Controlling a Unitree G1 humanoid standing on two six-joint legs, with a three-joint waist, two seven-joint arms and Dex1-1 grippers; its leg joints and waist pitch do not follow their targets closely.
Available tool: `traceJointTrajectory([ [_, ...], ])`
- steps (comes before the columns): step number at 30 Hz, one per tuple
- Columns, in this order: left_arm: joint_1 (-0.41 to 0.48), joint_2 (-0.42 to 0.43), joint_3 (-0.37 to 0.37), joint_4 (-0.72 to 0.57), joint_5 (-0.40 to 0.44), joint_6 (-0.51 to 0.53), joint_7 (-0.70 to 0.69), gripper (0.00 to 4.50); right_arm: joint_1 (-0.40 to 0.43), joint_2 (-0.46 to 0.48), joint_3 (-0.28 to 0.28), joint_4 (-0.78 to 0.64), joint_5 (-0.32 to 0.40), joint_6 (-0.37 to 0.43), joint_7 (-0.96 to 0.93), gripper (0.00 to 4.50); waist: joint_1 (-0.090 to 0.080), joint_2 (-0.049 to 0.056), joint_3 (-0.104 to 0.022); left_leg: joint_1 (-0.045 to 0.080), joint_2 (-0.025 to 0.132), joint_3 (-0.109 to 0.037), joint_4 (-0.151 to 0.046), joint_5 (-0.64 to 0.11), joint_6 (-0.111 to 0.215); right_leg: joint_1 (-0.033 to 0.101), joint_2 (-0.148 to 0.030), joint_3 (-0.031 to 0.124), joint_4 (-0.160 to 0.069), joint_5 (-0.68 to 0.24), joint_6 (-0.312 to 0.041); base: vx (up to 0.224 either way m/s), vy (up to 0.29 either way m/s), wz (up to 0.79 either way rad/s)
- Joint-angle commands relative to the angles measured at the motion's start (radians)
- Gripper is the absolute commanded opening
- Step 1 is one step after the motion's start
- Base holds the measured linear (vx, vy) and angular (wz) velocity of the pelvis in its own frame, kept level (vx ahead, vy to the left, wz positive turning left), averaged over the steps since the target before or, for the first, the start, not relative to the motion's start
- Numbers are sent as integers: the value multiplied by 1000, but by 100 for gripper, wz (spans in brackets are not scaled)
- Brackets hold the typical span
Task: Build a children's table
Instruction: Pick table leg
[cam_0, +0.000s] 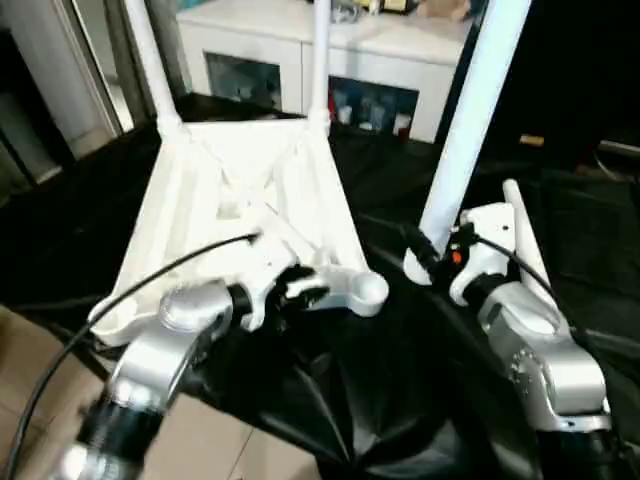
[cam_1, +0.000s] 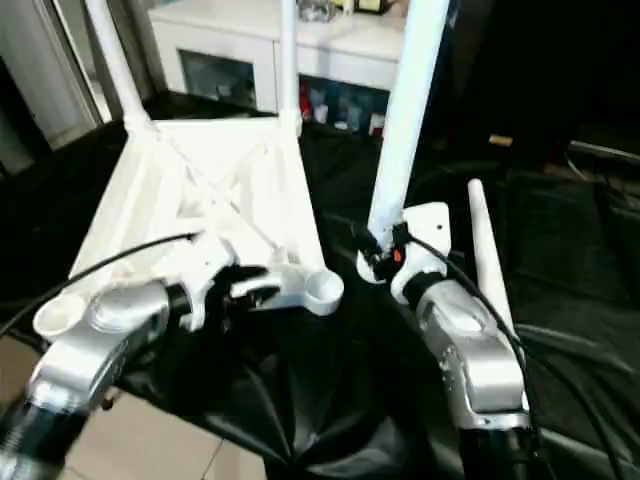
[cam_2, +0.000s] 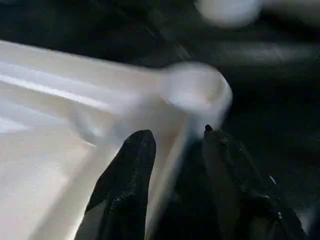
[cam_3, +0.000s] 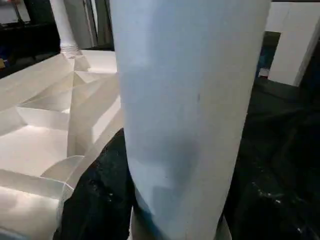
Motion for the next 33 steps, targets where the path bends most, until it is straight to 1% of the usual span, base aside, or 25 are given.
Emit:
traceJointTrajectory([
  [1,-26,14,-25,46,26,-22,-44,187,1,-12,-3,-33,6,14,7,191,3,10,-61,-6,38,-8,-81,-29,6,58,-68,52,-74,32,-200,0,0,0],
  [2,-54,20,-34,92,37,-42,-59,187,6,-14,-5,-41,6,16,9,191,1,19,-63,-8,38,-10,-80,-25,4,62,-70,52,-70,54,-211,0,0,0],
  [3,-82,21,-39,141,43,-67,-82,187,12,-18,-8,-50,6,20,9,191,1,14,-62,-6,35,-7,-80,-28,8,59,-66,52,-77,50,-210,0,0,0],
  [4,-99,20,-42,171,44,-79,-99,187,16,-20,-11,-58,6,24,9,191,1,19,-62,-4,36,-7,-81,-39,6,61,-67,52,-76,38,-215,0,0,0],
  [5,-112,19,-45,193,44,-86,-115,187,20,-23,-13,-63,7,26,8,191,2,23,-61,-6,37,-8,-82,-43,3,63,-69,52,-77,29,-220,0,0,0],
  [6,-112,19,-45,193,44,-86,-115,187,20,-23,-13,-63,7,26,8,191,2,23,-61,-6,37,-8,-82,-43,3,63,-69,52,-77,29,-220,0,0,0],
  [7,-131,15,-48,228,45,-102,-134,187,24,-27,-15,-71,8,29,7,191,2,27,-60,-7,40,-10,-83,-48,-3,64,-71,51,-76,18,-228,0,0,0],
  [8,-142,11,-50,249,46,-113,-138,187,27,-29,-17,-75,9,31,6,191,-1,25,-59,-6,41,-9,-83,-56,-3,63,-69,51,-78,9,-230,0,0,0],
  [9,-158,4,-51,281,48,-133,-142,169,31,-32,-19,-80,10,33,4,191,-1,31,-59,-6,39,-8,-83,-59,-4,63,-68,51,-79,4,-229,0,0,0],
  [10,-172,-5,-50,311,51,-154,-144,169,34,-34,-21,-85,10,34,3,191,-2,27,-59,-6,38,-7,-82,-61,-2,63,-67,51,-82,-2,-228,0,0,0],
  [11,-184,-13,-49,336,54,-165,-142,158,37,-35,-23,-88,10,35,2,191,-1,31,-60,-7,39,-9,-81,-54,-1,66,-70,52,-80,6,-232,0,0,0],
  [13,-200,-22,-47,371,56,-180,-147,140,40,-37,-24,-92,10,37,0,191,-2,29,-60,-9,39,-9,-81,-52,4,67,-70,52,-82,9,-235,0,0,0],
  [15,-225,-28,-61,421,67,-202,-173,125,46,-39,-26,-102,10,42,0,191,-2,31,-61,-9,39,-8,-80,-39,11,67,-70,52,-81,20,-240,0,0,0],
  [16,-235,-30,-67,441,73,-213,-183,116,48,-40,-28,-106,10,45,-1,191,0,32,-60,-10,37,-8,-80,-39,14,67,-70,53,-83,10,-234,0,0,0],
  [19,-260,-33,-77,496,87,-235,-215,90,53,-42,-27,-115,10,50,-4,191,-2,33,-59,-10,40,-9,-82,-48,11,67,-73,51,-83,-16,-229,0,0,0],
  [21,-270,-33,-82,524,97,-260,-230,81,56,-43,-25,-121,11,53,-7,191,-3,34,-59,-9,40,-9,-82,-51,12,67,-73,52,-86,-24,-229,0,0,0],
  [22,-274,-34,-82,535,100,-269,-233,81,57,-43,-25,-123,11,53,-8,191,-3,35,-59,-9,43,-10,-84,-54,11,66,-74,52,-85,-24,-232,0,0,0],
  [23,-274,-34,-82,535,100,-269,-233,60,57,-43,-25,-123,11,53,-8,191,-4,34,-59,-9,43,-10,-84,-54,11,66,-73,51,-85,-23,-233,0,0,0],
  [24,-277,-33,-84,542,106,-271,-237,54,57,-43,-25,-124,11,54,-8,191,-6,45,-58,-7,43,-9,-84,-64,8,63,-73,51,-88,-16,-238,0,0,0],
  [25,-282,-33,-86,554,112,-280,-238,54,58,-44,-24,-125,11,56,-9,191,-6,42,-59,-7,44,-10,-84,-63,8,66,-74,52,-86,-8,-242,0,0,0],
  [27,-291,-32,-90,582,123,-296,-239,34,59,-43,-22,-129,10,59,-10,191,-5,39,-60,-10,42,-9,-83,-46,18,68,-74,52,-84,11,-246,0,0,0],
  [29,-293,-31,-91,591,127,-302,-239,17,59,-43,-21,-130,10,60,-10,191,-4,42,-58,-9,43,-9,-84,-50,18,67,-76,51,-86,-12,-243,0,0,0],
  [30,-294,-30,-92,595,130,-305,-240,13,59,-42,-20,-131,9,60,-10,191,-5,37,-58,-9,44,-9,-85,-53,18,67,-75,51,-88,-21,-241,0,0,0],
  [31,-294,-30,-92,595,130,-305,-240,10,59,-42,-20,-131,9,60,-10,191,-5,40,-58,-9,45,-9,-85,-56,17,67,-76,51,-87,-33,-241,0,0,0],
  [33,-296,-29,-91,604,133,-313,-238,5,56,-41,-19,-131,9,62,-10,191,-7,39,-58,-10,45,-9,-85,-51,17,67,-75,51,-86,-26,-241,0,0,0],
])
